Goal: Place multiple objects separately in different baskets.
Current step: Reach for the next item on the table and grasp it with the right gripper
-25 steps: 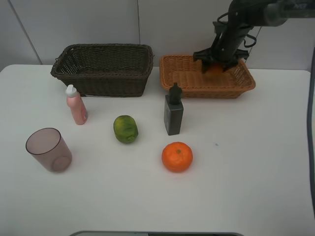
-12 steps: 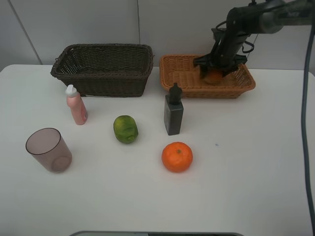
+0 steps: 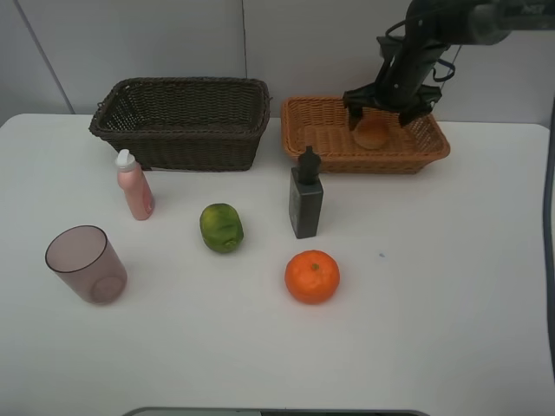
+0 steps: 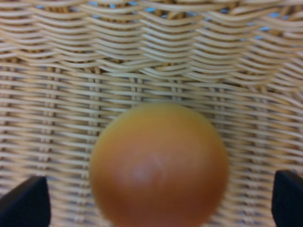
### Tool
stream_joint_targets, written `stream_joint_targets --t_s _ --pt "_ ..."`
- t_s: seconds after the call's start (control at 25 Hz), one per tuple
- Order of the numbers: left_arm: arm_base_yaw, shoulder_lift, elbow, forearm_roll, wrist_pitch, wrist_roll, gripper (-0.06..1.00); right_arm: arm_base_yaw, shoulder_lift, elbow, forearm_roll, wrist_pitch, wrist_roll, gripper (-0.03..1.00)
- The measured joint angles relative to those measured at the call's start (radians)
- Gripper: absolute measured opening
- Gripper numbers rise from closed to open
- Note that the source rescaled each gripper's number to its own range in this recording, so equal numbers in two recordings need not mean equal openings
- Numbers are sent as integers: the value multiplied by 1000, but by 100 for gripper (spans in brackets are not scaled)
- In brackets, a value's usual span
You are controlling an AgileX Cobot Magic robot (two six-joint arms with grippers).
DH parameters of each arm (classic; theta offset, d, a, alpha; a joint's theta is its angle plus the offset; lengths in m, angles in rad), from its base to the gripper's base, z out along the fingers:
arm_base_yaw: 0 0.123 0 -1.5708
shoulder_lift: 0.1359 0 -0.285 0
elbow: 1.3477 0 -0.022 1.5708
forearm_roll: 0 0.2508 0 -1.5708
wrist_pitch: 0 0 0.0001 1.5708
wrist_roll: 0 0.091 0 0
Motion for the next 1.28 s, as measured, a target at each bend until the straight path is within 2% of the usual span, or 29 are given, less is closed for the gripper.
stream_joint_targets --t_s 0.24,0.52,0.76,0.92,1.28 --pt "0 0 0 0 0 0 95 14 -83 0 -4 114 0 100" --pt "0 0 0 0 0 0 95 82 -187 0 0 254 0 100" --pt "0 0 0 0 0 0 95 168 -248 0 74 352 0 100" --pt "0 0 0 0 0 0 95 232 -260 0 93 392 25 100" --pt "0 0 0 0 0 0 95 364 -262 0 53 394 120 100"
